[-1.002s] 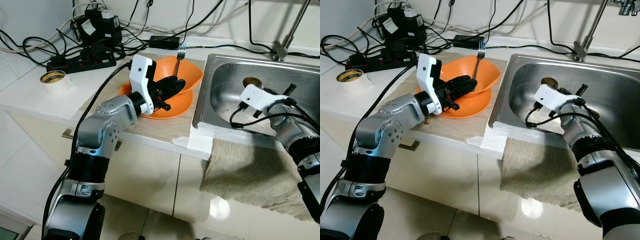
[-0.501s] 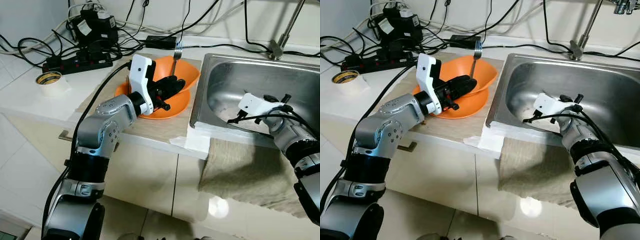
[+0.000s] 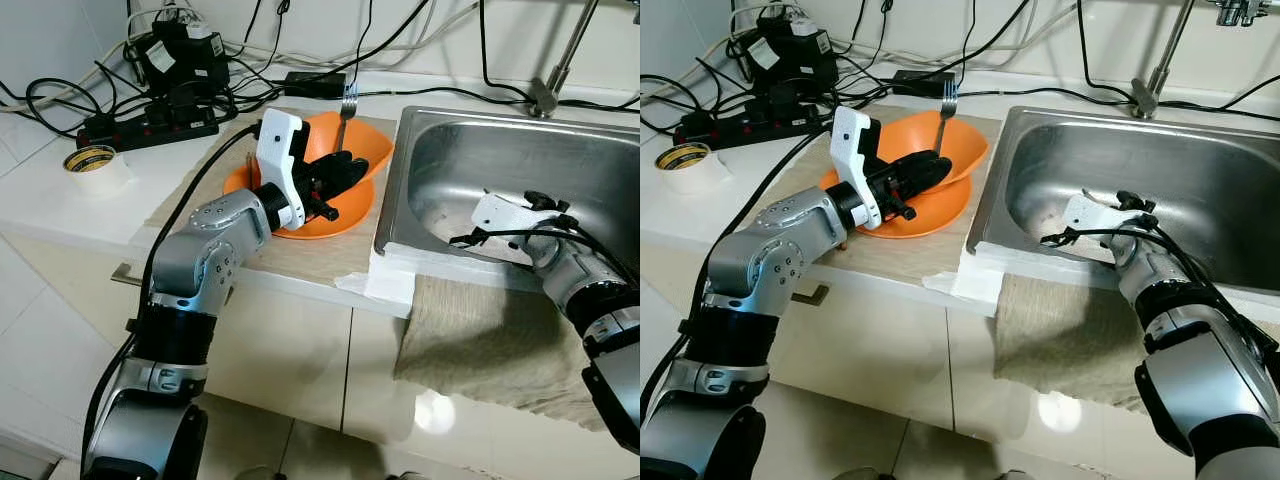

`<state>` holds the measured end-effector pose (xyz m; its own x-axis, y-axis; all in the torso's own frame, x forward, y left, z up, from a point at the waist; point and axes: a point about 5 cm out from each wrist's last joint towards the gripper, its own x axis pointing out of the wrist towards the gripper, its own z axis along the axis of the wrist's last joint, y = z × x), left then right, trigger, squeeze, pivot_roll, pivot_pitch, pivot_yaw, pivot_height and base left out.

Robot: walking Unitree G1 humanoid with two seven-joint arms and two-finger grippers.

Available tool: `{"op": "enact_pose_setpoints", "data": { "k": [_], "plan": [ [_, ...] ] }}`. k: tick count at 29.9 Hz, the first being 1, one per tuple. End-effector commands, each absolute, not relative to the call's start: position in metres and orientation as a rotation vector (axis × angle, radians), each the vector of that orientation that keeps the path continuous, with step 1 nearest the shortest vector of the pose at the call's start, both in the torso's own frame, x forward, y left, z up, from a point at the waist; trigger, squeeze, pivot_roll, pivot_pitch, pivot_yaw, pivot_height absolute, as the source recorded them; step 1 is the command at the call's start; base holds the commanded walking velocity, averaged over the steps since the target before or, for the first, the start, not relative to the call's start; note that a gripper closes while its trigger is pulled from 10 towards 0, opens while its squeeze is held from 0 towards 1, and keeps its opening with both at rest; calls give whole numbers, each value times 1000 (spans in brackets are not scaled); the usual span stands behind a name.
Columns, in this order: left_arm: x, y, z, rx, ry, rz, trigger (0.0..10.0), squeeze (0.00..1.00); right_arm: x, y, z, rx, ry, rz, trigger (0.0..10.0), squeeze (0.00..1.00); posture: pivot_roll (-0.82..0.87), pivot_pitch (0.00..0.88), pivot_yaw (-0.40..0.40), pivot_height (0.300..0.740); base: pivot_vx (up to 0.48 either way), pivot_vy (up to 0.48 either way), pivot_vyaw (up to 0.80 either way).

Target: Kitchen organization

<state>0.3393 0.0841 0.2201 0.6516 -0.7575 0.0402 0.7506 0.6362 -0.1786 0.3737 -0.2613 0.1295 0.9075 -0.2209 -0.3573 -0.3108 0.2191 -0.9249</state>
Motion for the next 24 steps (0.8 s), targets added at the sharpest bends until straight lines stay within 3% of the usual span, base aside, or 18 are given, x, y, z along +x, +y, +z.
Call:
{"op": "enact_pose_setpoints", "data": {
  "k": [1,24],
  "plan": [
    [341,87,224,-170,40,-850,10000,0,372,-251,118,-1406,482,157,10000,1000,39,0,57,740,0,0,0],
    [343,89,225,-158,47,-846,10000,0,367,-253,109,-1533,580,244,10000,1000,44,0,55,740,0,0,0]
  ]
}}
